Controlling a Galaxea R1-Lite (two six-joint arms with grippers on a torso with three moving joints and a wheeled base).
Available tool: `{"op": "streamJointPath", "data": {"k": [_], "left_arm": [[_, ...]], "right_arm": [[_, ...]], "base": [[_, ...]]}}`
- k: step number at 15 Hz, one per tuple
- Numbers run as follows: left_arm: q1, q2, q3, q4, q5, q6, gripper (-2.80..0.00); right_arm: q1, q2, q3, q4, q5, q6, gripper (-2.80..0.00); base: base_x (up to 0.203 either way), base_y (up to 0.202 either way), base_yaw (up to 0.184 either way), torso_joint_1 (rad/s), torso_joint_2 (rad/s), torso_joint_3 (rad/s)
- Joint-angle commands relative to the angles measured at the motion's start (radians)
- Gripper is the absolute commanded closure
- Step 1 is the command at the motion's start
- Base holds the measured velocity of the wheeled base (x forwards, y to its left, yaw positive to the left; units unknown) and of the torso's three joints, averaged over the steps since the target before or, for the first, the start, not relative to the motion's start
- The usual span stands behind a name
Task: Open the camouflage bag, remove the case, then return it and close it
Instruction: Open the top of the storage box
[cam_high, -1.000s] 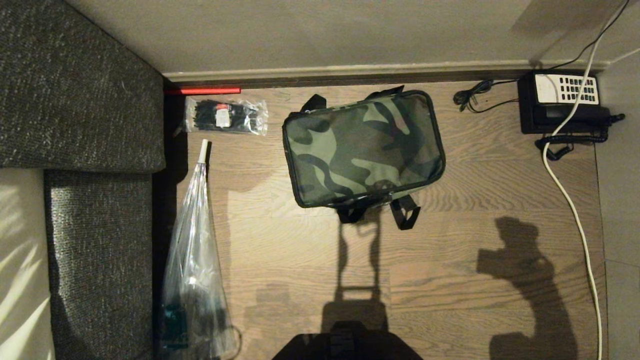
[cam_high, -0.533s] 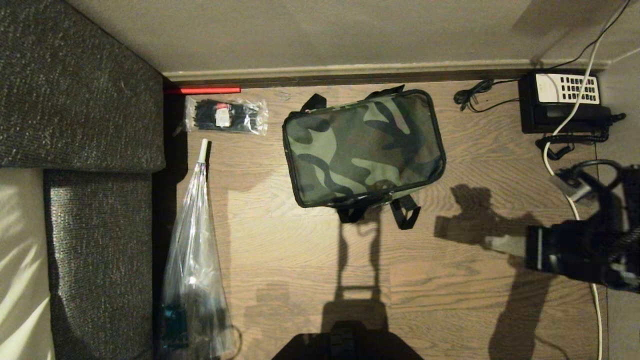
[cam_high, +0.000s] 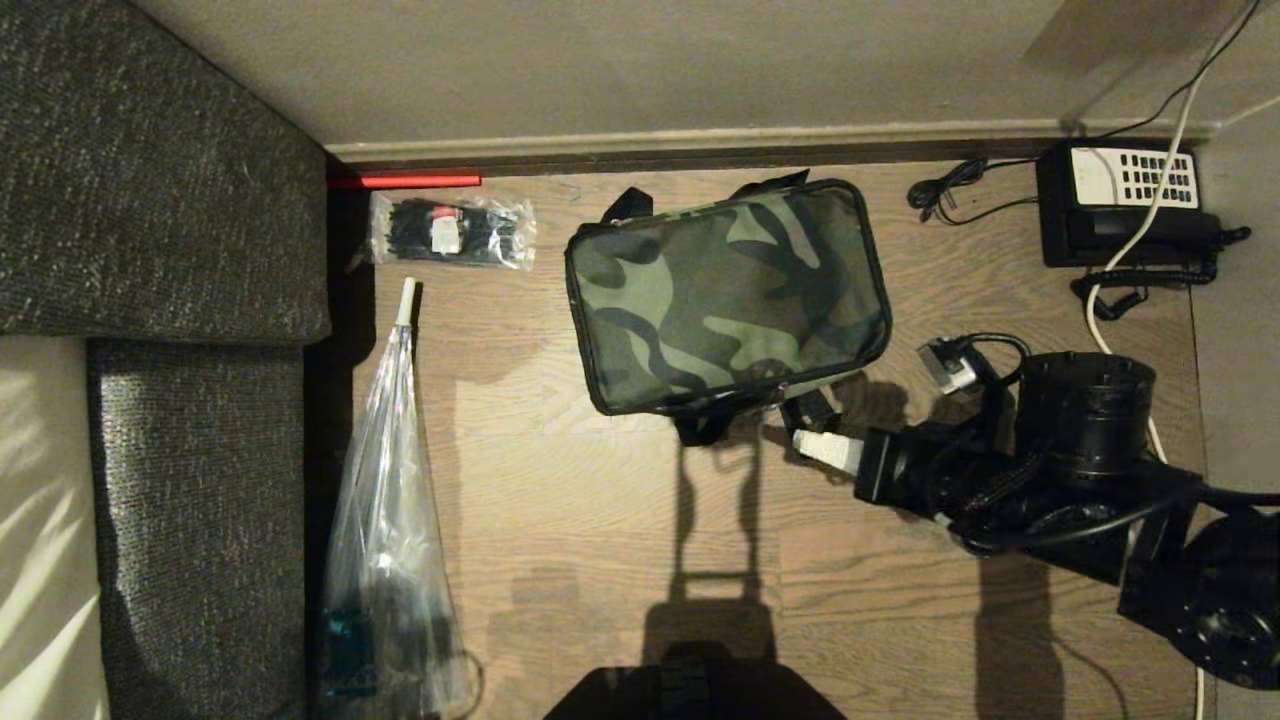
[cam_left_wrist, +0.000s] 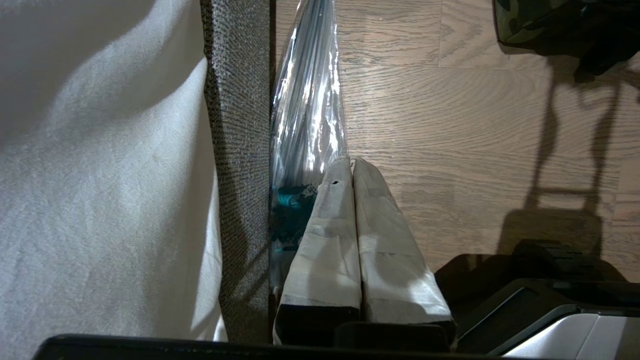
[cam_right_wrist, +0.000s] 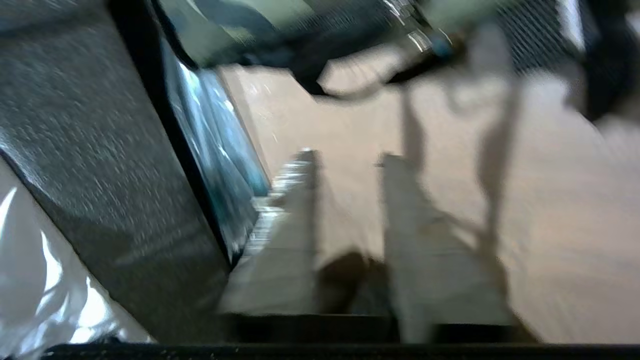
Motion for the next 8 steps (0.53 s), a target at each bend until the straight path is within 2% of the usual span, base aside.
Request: {"op": "streamJointPath", "data": {"k": [1,5,8], "left_arm": [[0.000,0.000,0.001,0.000,0.000,0.000,0.00],[0.001,0.000,0.000,0.000,0.000,0.000,0.00],[0.001,0.000,0.000,0.000,0.000,0.000,0.00]], "right_arm": [[0.016,0.104,0.000,-0.089,0.000,-0.022,-2.80],[0.015,0.210,-0.002,-0.130,-0.022,-0.189,-2.80],[0.010,0.280,-0.012,-0.261,-0.031,-0.224,-2.80]], "base": [[0.000,0.000,0.000,0.000,0.00,0.000],[0.000,0.000,0.000,0.000,0.00,0.000],[0.000,0.000,0.000,0.000,0.00,0.000]]}}
